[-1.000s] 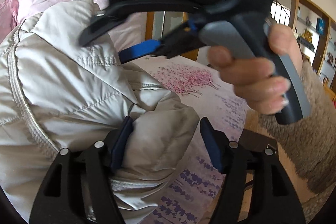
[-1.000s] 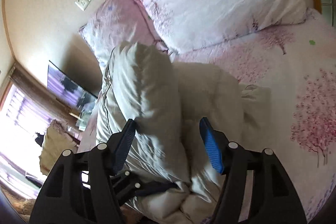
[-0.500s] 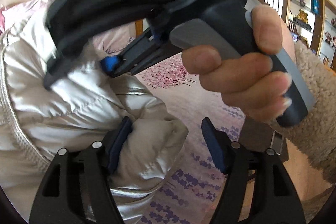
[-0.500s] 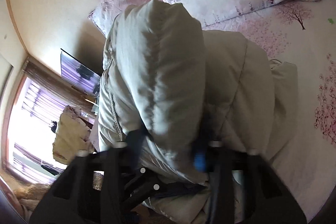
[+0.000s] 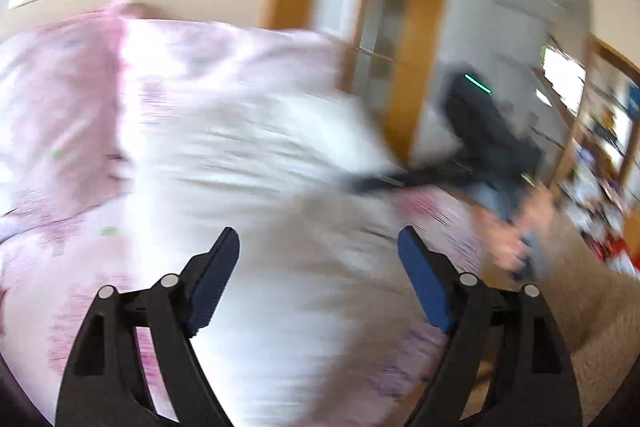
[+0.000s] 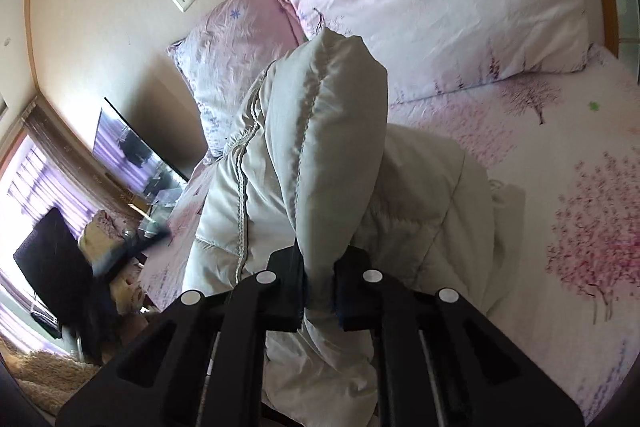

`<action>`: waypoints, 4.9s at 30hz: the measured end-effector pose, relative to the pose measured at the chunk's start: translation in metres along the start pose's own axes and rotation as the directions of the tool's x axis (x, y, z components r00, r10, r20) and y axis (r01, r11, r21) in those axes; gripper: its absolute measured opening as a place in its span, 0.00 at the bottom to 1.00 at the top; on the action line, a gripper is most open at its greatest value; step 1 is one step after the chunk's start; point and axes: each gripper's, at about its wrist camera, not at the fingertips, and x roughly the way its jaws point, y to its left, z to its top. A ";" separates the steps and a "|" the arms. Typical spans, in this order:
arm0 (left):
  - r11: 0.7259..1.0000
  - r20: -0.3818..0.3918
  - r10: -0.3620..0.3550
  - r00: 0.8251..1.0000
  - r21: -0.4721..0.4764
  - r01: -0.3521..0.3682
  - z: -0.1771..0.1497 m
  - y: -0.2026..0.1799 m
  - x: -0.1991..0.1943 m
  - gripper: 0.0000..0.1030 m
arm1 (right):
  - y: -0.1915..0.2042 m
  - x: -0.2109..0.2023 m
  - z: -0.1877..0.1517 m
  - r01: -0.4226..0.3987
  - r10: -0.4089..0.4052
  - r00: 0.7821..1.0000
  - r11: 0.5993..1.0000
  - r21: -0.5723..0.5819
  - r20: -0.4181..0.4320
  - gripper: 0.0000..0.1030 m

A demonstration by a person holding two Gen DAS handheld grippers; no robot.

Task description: Fold large clothes

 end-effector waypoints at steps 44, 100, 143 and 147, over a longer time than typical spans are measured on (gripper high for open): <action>0.969 -0.320 0.238 0.917 0.014 -0.247 -0.033 0.060 0.101 0.84 | -0.005 -0.013 0.008 0.336 -0.331 0.937 0.942 -0.025 0.108 0.24; 0.964 -0.196 0.262 0.945 -0.003 -0.267 -0.018 0.070 0.061 0.83 | -0.005 -0.002 -0.029 0.307 -0.302 0.950 0.949 -0.068 0.075 0.25; 0.945 -0.196 0.317 0.928 -0.021 -0.327 -0.030 0.060 0.063 0.95 | -0.058 0.026 -0.072 0.206 -0.210 0.978 0.965 0.163 0.007 0.31; 0.953 -0.173 0.252 0.952 -0.127 -0.275 -0.022 0.080 0.048 0.98 | -0.056 0.020 -0.068 0.203 -0.205 0.979 0.966 0.161 -0.004 0.33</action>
